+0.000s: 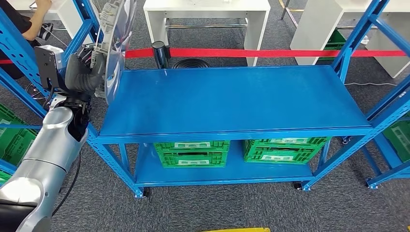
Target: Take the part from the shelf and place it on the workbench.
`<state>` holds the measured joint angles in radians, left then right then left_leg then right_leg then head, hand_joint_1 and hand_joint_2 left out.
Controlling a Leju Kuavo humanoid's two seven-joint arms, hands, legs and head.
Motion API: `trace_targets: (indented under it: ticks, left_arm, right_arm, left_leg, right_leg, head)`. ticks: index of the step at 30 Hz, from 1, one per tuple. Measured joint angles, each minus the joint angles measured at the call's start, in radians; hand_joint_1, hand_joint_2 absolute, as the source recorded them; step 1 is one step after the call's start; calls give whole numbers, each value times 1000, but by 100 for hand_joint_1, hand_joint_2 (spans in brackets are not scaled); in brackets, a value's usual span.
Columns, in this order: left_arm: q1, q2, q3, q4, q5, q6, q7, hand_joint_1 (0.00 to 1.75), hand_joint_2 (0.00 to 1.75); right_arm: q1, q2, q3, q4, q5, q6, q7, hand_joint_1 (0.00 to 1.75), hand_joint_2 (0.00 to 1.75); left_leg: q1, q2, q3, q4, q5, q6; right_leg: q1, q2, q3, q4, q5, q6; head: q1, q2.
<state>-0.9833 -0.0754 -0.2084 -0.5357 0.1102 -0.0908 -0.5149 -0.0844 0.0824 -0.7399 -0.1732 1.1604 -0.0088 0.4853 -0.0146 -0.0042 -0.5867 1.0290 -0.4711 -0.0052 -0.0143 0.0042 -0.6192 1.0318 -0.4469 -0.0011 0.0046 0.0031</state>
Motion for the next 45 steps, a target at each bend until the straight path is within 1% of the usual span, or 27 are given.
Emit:
trace_targets:
  ticks: [3, 5, 9, 14, 19, 27, 33, 35, 37, 39, 40, 41, 42, 43, 44, 45]
  left_arm:
    - [-2, -16, -1, -36, 0, -29, 27, 175, 175]
    - [-2, -25, -1, -59, 4, -70, 42, 175, 175]
    - [-2, -39, -7, -102, 8, -159, 51, 175, 175]
    - [12, -62, -37, -184, 8, -217, 66, 175, 175]
    - [21, -75, -59, -247, 9, -225, 78, 175, 175]
    - [33, -78, -68, -298, 16, -240, 81, 175, 175]
    - [63, -79, -97, -389, 30, -251, 79, 175, 175]
    - [72, -79, -105, -417, 36, -255, 83, 175, 175]
    - [76, -79, -110, -436, 41, -256, 90, 175, 175]
    - [76, -80, -115, -448, 45, -257, 94, 175, 175]
    - [77, -81, -117, -452, 45, -257, 95, 175, 175]
    - [77, -83, -118, -455, 46, -257, 96, 175, 175]
    - [77, -86, -119, -457, 47, -257, 96, 175, 175]
    - [78, -88, -120, -457, 48, -257, 96, 175, 175]
    - [78, -89, -121, -457, 49, -257, 96, 175, 175]
    - [80, -90, -123, -456, 50, -257, 96, 175, 175]
  right_arm:
    - [-3, 1, -5, 0, 1, 0, 3, 0, 175]
    - [-3, 1, -6, 0, 3, 0, 5, 0, 175]
    - [-4, 2, -7, 0, 8, 2, 6, 0, 175]
    - [-4, 2, -18, 0, 9, 2, 3, 0, 175]
    - [-4, 2, -22, 0, 9, 2, 2, 0, 175]
    - [-4, 2, -29, 0, 10, 2, 2, 0, 175]
    - [-4, 2, -31, 0, 13, 5, 5, 0, 175]
    - [-4, 3, -34, 0, 13, 5, 6, 0, 175]
    - [-4, 6, -39, 0, 12, 5, 6, 0, 175]
    - [-4, 8, -44, 0, 12, 5, 6, 0, 175]
    - [-4, 8, -45, 0, 12, 5, 6, 0, 175]
    - [-4, 9, -47, 0, 12, 5, 7, 0, 175]
    - [-4, 9, -47, 0, 12, 5, 7, 0, 175]
    - [-4, 9, -48, 0, 12, 5, 7, 0, 175]
    - [-4, 10, -48, 0, 12, 5, 8, 0, 175]
    - [-3, 10, -50, 0, 12, 5, 8, 0, 175]
  left_leg:
    - [0, 1, 0, 0, 0, 0]
    - [0, 1, 0, 0, 0, 0]
    - [0, 0, 0, 0, 0, 0]
    - [0, 0, -1, 0, 0, 0]
    - [0, 1, -1, 0, 0, 0]
    - [0, 1, -1, 0, 0, 0]
    - [0, 1, -1, 0, 0, 0]
    - [-3, 1, -2, 3, -2, 5]
    - [-7, 0, -3, 6, -3, 11]
    - [-7, 1, -3, 3, 4, 18]
    - [-5, 3, -2, -3, 11, 22]
    - [-3, 5, -1, -11, 18, 27]
    - [0, 7, -1, -19, 26, 33]
    - [1, 9, -4, -22, 31, 37]
    - [1, 9, -9, -23, 34, 39]
    - [1, 10, -15, -21, 36, 40]
  right_leg:
    - [0, 0, 0, 0, 0, 0]
    - [0, 0, 0, 0, 0, 0]
    - [0, 0, -1, 0, 0, 0]
    - [0, 0, -1, 0, 0, 0]
    - [0, 0, -1, 0, 0, 0]
    - [0, 0, -1, 0, 0, 0]
    - [0, 0, -1, 0, 0, 0]
    - [-3, 0, -1, -2, 1, 4]
    - [-7, 0, -1, -4, 4, 10]
    - [-7, 1, 0, -6, 9, 16]
    - [-8, 1, -1, -4, 7, 19]
    - [-8, 1, -6, 7, -5, 20]
    - [-8, 1, -19, 36, -30, 21]
    - [-8, 0, -39, 87, -66, 22]
    - [-7, 0, -65, 151, -105, 23]
    - [-7, 0, -89, 215, -135, 25]
  head:
    - [0, 0]
    - [0, 0]
    - [0, 0]
    - [0, 0]
    - [0, 0]
    - [0, 0]
    - [0, 0]
    - [0, 0]
    - [0, 0]
    - [0, 0]
    - [0, 0]
    - [0, 0]
    - [1, 0]
    - [2, 0]
    - [2, 0]
    - [2, 0]
